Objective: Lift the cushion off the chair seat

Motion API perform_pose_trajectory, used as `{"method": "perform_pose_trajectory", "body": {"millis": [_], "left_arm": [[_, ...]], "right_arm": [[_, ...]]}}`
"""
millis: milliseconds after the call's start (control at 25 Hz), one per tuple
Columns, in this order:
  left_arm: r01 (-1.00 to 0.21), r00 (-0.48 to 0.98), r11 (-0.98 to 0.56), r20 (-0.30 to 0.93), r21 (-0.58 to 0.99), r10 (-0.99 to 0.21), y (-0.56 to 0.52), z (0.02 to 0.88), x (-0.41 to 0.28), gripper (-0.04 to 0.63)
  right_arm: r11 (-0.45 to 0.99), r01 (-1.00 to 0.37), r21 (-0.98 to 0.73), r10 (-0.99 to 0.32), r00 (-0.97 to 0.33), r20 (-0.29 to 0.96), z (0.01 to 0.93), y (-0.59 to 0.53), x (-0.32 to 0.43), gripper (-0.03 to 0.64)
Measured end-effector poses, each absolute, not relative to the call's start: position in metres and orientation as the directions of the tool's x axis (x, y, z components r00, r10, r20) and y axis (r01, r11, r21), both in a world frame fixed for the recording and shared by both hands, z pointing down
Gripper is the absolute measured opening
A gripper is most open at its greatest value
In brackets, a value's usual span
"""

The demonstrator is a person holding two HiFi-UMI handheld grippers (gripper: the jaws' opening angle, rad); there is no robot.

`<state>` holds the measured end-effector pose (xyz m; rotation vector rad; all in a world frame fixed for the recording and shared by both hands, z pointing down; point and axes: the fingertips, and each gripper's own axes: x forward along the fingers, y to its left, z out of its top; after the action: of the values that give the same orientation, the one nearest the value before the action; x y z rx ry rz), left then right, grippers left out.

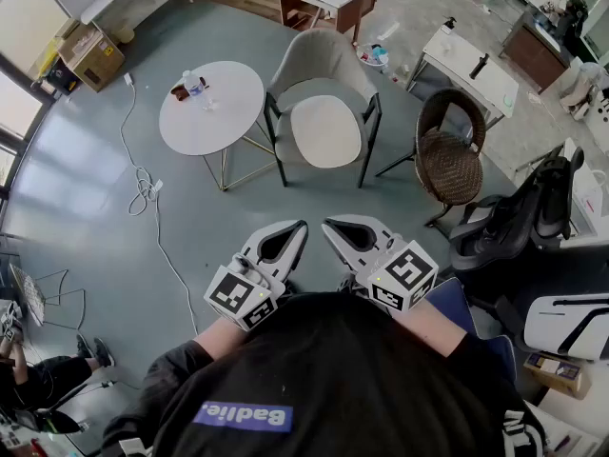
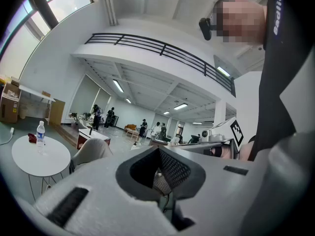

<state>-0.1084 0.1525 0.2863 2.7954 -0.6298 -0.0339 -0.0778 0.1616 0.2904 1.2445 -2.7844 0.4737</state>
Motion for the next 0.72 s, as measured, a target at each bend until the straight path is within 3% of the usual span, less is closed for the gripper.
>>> {"method": "perform_pose_trajectory", "body": {"millis": [720], "left_arm": [[-0.461,0.884,-0.845,0.061,0.271,-0.463,0.163,0.289,-0.068,0.000]], "right_arm": [[0.676,-0.690,-0.258,-0.676,-0.720,0.157,0.290,0.172,-0.041,0.028]]}}
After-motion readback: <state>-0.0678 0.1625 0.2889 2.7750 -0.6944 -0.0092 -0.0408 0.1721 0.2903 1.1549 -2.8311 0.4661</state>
